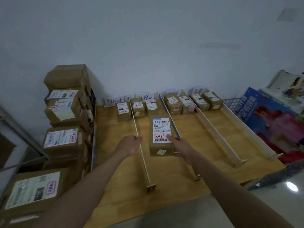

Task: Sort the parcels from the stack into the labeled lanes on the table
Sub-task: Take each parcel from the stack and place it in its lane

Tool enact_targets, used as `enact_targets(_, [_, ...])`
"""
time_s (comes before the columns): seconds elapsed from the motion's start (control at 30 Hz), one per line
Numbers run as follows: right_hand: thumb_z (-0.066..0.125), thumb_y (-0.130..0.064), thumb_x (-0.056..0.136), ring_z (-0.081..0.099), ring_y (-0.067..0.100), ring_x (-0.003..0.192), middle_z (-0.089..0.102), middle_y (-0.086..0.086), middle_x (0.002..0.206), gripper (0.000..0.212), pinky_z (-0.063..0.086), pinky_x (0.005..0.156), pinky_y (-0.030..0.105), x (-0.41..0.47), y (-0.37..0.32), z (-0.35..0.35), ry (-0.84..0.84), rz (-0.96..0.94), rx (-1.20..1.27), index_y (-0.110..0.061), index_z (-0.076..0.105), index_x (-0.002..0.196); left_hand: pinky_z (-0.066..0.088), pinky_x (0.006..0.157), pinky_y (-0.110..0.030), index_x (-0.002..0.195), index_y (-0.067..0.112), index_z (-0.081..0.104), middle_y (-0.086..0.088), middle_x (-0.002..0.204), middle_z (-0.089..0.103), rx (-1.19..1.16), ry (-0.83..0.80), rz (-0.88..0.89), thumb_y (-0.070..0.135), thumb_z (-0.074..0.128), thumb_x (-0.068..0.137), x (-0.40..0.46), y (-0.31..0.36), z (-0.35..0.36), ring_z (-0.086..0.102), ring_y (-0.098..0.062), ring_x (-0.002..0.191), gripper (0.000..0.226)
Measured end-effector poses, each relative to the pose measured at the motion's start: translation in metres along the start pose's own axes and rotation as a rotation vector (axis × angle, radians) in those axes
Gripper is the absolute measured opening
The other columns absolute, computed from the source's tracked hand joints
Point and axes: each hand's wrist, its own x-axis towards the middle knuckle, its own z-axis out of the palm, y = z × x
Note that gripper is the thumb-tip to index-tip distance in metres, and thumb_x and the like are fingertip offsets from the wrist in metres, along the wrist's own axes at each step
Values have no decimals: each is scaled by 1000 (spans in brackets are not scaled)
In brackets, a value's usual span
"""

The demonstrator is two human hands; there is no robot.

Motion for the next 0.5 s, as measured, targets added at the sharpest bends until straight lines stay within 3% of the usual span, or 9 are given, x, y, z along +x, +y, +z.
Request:
enact_targets(0.07, [61, -56, 90, 69, 20, 103, 71, 1, 116, 56, 56, 92, 41, 15, 5, -23, -13, 12, -34, -16, 59, 130, 48, 87, -36, 102, 13, 68, -10, 112, 64, 110, 62, 2, 54, 28, 102, 11, 10, 13, 59, -29, 111, 57])
enact_targets(0.1, [61, -56, 90, 69, 21, 104, 71, 2, 116, 58, 56, 93, 43, 23, 7, -33, -23, 18, -41, -15, 58, 130, 46, 93, -38, 121, 12, 64, -11, 126, 59, 167, 86, -6, 53, 28, 102, 15, 16, 19, 54, -29, 119, 57])
enact_targets(0.17, [59, -55, 92, 69, 23, 104, 71, 3, 116, 56, 55, 95, 45, 37, 9, -50, -55, 24, -50, -14, 58, 130, 44, 98, -40, 137, 12, 54, -9, 138, 51, 280, 127, -20, 50, 28, 103, 21, 27, 28, 49, -28, 125, 57])
enact_targets(0.33, [55, -52, 95, 69, 24, 101, 71, 4, 112, 49, 54, 94, 45, 71, 8, -74, -96, 68, -106, -13, 59, 126, 45, 95, -41, 135, 15, 53, -6, 135, 51, 422, 215, -45, 49, 33, 102, 38, 39, 43, 51, -26, 119, 52])
enact_targets(0.5, [48, -47, 100, 66, 17, 90, 68, 0, 102, 38, 53, 69, 31, 108, 0, -71, -136, 93, -125, -15, 59, 119, 40, 102, -40, 141, 16, 47, -5, 142, 47, 464, 241, -71, 50, 33, 102, 52, 35, 42, 48, -25, 126, 54])
